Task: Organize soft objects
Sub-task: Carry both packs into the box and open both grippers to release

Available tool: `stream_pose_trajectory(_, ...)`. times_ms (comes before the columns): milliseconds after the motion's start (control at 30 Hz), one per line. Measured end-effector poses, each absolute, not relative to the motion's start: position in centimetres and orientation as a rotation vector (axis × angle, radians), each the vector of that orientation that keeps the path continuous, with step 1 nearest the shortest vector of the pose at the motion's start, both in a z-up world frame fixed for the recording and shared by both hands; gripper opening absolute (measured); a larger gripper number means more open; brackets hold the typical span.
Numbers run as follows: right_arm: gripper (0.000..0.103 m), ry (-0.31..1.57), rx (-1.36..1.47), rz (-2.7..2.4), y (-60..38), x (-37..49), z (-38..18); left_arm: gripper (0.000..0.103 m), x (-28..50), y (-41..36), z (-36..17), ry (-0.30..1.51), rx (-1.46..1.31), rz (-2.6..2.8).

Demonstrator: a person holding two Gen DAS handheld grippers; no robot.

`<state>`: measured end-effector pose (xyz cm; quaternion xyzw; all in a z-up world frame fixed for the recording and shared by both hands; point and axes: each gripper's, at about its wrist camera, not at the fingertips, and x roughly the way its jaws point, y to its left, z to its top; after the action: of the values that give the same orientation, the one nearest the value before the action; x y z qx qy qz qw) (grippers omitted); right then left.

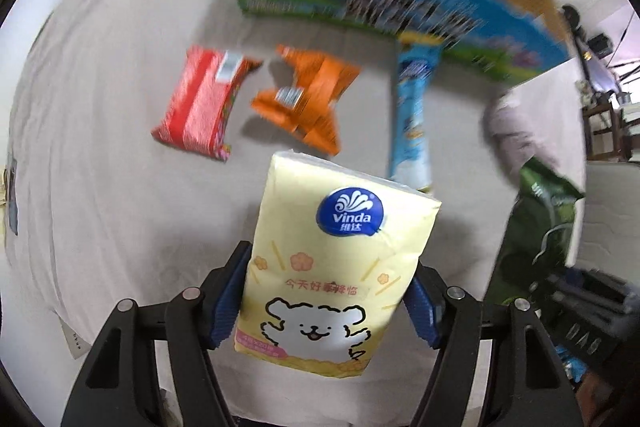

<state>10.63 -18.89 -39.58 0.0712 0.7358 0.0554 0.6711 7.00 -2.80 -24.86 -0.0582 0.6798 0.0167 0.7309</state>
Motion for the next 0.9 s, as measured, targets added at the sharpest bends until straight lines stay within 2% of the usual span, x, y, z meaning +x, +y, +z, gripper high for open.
stream_pose_trajectory(200,0.039,1.561,0.193,0.191,-20.4,10.0,-31.9,0.067,8.7,-4.5,-17.1,1.392,-0.171,-0.04)
stream_pose_trajectory(400,0.039,1.448,0.236,0.233,-23.1,11.6,-22.5,0.067,14.3,-5.3,-13.1,1.344,-0.214,-0.131)
stream_pose_trajectory(500,0.039,1.396,0.227,0.223,-24.2,13.6,-19.0,0.067,18.2,-4.2,-14.5,1.339,-0.233,-0.156)
stream_pose_trajectory(667,0.039,1.379,0.204,0.176,-23.9,19.3,-17.7,0.067,25.8,-3.1,-16.3,1.373,-0.258,-0.18)
stream_pose_trajectory(900,0.039,1.388,0.193,0.093,-23.2,29.4,-21.4,0.067,35.1,-3.2,-21.3,1.447,-0.279,-0.204)
